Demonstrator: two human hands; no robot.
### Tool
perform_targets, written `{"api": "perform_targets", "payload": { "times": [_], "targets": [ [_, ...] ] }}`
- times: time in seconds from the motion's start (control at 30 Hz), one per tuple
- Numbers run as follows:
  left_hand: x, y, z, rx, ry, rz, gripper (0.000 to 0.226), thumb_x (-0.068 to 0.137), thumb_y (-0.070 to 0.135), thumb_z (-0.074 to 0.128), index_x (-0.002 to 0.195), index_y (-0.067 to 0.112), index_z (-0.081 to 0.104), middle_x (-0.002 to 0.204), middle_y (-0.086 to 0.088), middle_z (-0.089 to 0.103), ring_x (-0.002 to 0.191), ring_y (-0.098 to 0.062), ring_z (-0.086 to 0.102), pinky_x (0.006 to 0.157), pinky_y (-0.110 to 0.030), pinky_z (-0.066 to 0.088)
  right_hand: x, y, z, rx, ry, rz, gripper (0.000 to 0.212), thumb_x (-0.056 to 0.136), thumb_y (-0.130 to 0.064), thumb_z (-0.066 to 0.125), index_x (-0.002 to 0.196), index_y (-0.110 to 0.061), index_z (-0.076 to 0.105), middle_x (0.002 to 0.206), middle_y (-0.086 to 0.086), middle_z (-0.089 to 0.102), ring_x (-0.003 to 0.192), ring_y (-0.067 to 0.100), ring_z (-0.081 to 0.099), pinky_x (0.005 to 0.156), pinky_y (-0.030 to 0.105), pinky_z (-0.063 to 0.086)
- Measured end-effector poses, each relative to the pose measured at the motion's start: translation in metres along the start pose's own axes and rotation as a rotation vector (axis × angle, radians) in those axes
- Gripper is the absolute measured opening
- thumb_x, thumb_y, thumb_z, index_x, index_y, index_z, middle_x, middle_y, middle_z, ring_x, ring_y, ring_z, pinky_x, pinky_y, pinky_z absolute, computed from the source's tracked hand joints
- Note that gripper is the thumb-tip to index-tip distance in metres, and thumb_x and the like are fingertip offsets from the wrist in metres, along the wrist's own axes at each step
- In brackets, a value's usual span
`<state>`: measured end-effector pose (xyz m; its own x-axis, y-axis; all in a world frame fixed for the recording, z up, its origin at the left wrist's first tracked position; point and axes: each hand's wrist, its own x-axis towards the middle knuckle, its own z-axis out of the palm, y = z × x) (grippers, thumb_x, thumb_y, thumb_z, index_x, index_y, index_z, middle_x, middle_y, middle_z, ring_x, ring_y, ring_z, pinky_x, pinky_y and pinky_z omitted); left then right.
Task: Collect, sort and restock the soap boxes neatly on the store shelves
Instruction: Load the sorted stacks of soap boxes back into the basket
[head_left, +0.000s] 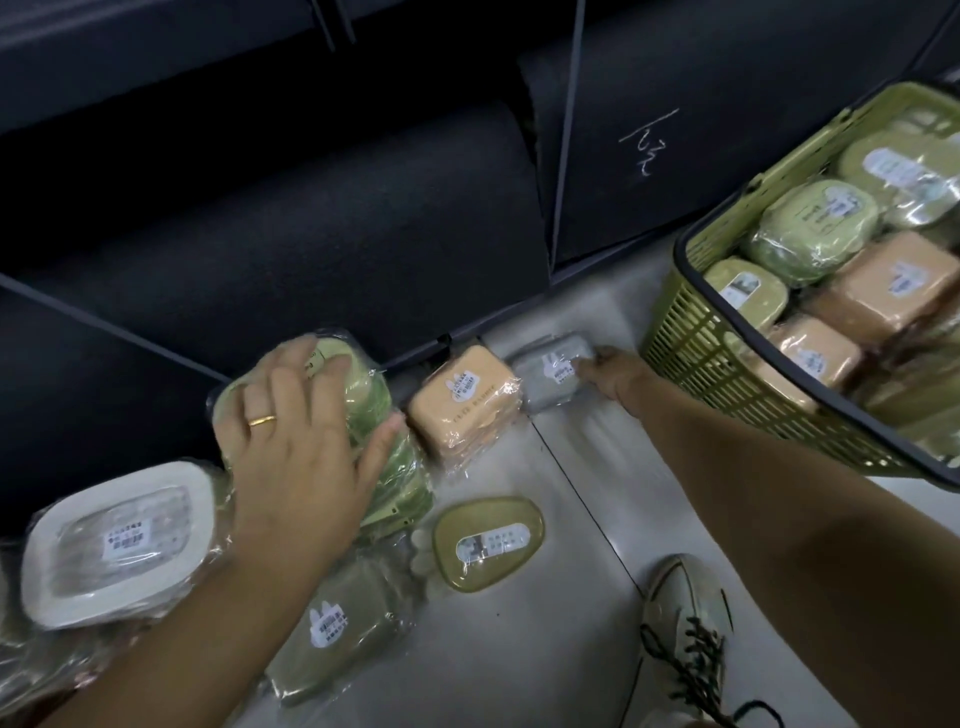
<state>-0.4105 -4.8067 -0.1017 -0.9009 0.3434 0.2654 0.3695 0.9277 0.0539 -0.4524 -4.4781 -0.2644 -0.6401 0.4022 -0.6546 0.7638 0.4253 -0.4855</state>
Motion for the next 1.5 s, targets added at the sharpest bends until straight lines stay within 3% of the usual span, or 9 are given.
{"api": "perform_targets", "payload": {
  "times": [0.17,0.27,0.4,0.57,0.8,0.97,1.17,1.3,1.5],
  "targets": [
    [0.000,0.060,0.040,-0.115,-0.207,0.342,0.071,0.092,0.055,0.035,0.138,0.003,0.049,0.145,-0.018,0.048,0.137,-0.031,0.035,0.116,-0.043,0.023,-0.002,-0.023,-0.008,-0.445,-0.108,-0.054,0.064,0.095,-0.051,0.049,0.141,-0.006,0.043,0.141,0.017,0.049,0.125,0.033,0.049,0.101,0.034,0.039],
    [0.005,0.092,0.078,-0.085,-0.499,0.187,0.082,0.086,0.061,0.028,0.139,0.003,0.052,0.146,-0.019,0.046,0.138,-0.033,0.042,0.113,-0.043,0.028,-0.007,-0.038,-0.017,-0.660,-0.150,-0.073,0.064,0.098,-0.054,0.041,0.140,-0.006,0.044,0.140,0.016,0.050,0.126,0.030,0.050,0.099,0.031,0.039],
    [0.011,0.111,0.109,-0.037,-0.670,-0.021,0.088,0.097,0.064,0.022,0.153,0.005,-0.011,0.161,-0.015,-0.017,0.149,-0.031,-0.017,0.118,-0.041,-0.011,-0.018,-0.066,-0.035,-0.837,-0.231,-0.126,0.062,0.097,-0.054,0.043,0.134,-0.005,0.050,0.135,0.013,0.054,0.120,0.027,0.054,0.092,0.027,0.041],
    [0.006,0.111,0.108,0.052,-0.685,0.017,0.084,0.098,0.062,0.019,0.153,0.007,-0.014,0.162,-0.011,-0.018,0.149,-0.031,-0.016,0.120,-0.043,-0.008,-0.051,-0.107,-0.053,-0.927,-0.363,-0.283,0.062,0.098,-0.054,0.041,0.132,-0.003,0.052,0.134,0.013,0.054,0.120,0.029,0.055,0.098,0.032,0.042],
    [-0.010,0.101,0.097,0.007,-0.713,0.138,0.084,0.094,0.065,0.018,0.156,0.012,-0.003,0.164,-0.005,-0.010,0.150,-0.026,-0.012,0.121,-0.041,-0.006,-0.129,-0.077,-0.152,-0.338,-0.424,-0.402,0.046,0.100,-0.036,0.047,0.134,-0.006,0.049,0.127,0.010,0.059,0.116,0.021,0.059,0.099,0.031,0.049],
    [0.005,0.119,0.090,-0.186,-0.642,0.041,0.107,0.072,0.077,-0.001,0.155,0.011,0.013,0.162,-0.007,0.011,0.150,-0.027,0.004,0.122,-0.039,0.003,-0.124,-0.004,-0.265,0.286,-0.088,-0.328,0.065,0.081,-0.049,0.066,0.126,-0.004,0.056,0.106,0.010,0.068,0.096,0.022,0.068,0.087,0.033,0.056],
    [0.067,0.240,0.044,-0.637,-0.259,0.191,0.076,0.090,0.065,0.023,0.146,0.015,0.036,0.146,0.000,0.035,0.134,-0.016,0.030,0.110,-0.028,0.024,-0.074,0.082,-0.318,0.067,0.296,-0.198,0.038,0.096,-0.028,0.058,0.126,-0.006,0.058,0.119,0.014,0.060,0.110,0.028,0.056,0.097,0.041,0.046],
    [0.116,0.330,0.037,-0.736,-0.346,0.303,0.062,0.097,0.052,0.040,0.146,0.014,0.034,0.143,-0.001,0.034,0.126,-0.021,0.040,0.101,-0.033,0.035,-0.038,0.088,-0.326,-0.085,0.313,-0.206,0.052,0.091,-0.033,0.064,0.136,-0.009,0.050,0.130,0.013,0.056,0.111,0.027,0.056,0.098,0.037,0.045],
    [0.163,0.394,0.113,-0.522,-0.850,-0.368,0.079,0.094,0.043,0.053,0.152,0.008,0.013,0.154,-0.013,0.017,0.139,-0.036,0.023,0.112,-0.048,0.032,0.016,0.066,-0.324,-0.240,0.265,-0.127,0.081,0.083,-0.059,0.062,0.145,-0.014,0.034,0.139,0.016,0.049,0.122,0.034,0.051,0.106,0.047,0.041]
  ]
}}
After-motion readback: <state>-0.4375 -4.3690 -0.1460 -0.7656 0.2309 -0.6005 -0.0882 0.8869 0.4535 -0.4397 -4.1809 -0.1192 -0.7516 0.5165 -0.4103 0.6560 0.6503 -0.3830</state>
